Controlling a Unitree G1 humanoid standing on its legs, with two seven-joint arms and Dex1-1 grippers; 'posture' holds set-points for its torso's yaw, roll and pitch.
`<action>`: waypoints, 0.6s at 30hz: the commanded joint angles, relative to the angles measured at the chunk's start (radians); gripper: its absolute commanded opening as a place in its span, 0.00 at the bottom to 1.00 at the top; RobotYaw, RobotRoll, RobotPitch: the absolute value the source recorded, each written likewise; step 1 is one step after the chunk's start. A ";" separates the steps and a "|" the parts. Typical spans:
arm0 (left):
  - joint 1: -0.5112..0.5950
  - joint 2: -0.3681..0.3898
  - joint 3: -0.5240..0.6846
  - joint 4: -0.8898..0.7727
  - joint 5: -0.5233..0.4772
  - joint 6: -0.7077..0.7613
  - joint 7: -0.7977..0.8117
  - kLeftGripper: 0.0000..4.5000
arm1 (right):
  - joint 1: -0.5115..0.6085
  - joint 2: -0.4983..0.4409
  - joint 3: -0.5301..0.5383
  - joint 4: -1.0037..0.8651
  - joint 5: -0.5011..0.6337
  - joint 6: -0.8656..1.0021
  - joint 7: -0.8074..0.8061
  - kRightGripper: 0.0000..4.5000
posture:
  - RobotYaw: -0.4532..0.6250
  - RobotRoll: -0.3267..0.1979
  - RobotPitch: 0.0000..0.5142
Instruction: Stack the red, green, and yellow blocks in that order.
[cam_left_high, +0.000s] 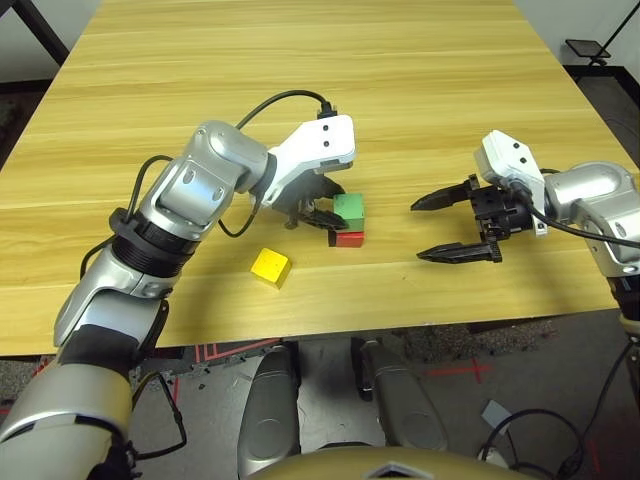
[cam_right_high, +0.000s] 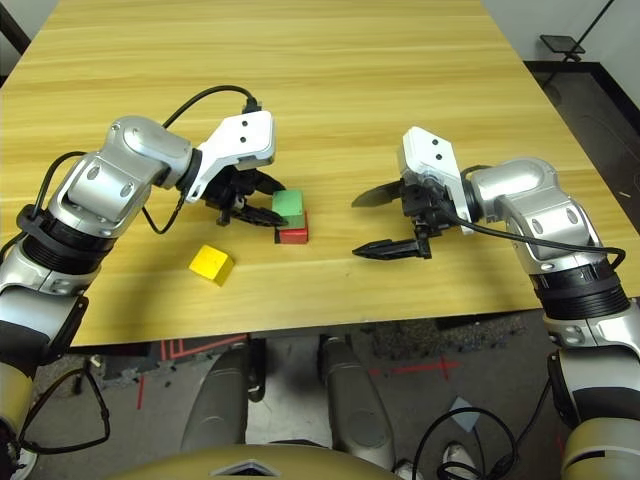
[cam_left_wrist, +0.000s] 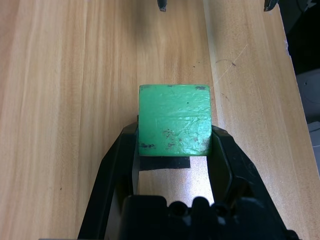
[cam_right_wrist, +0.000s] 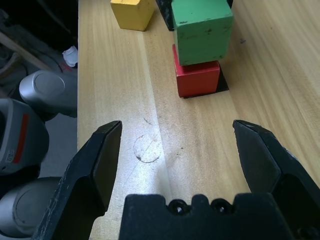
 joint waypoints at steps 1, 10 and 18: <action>0.005 -0.004 -0.027 -0.023 -0.013 0.000 -0.011 0.45 | 0.002 -0.011 -0.012 -0.016 0.006 0.007 -0.006 1.00 | 0.28 0.51 0.50; -0.001 -0.009 -0.020 -0.024 -0.032 0.016 0.006 0.99 | -0.004 -0.008 -0.011 -0.004 0.003 -0.001 -0.005 1.00 | 0.28 0.51 0.50; 0.014 0.099 0.124 -0.095 -0.093 0.150 0.056 0.99 | -0.026 -0.008 -0.007 0.027 0.005 -0.023 0.027 1.00 | 0.31 0.49 0.48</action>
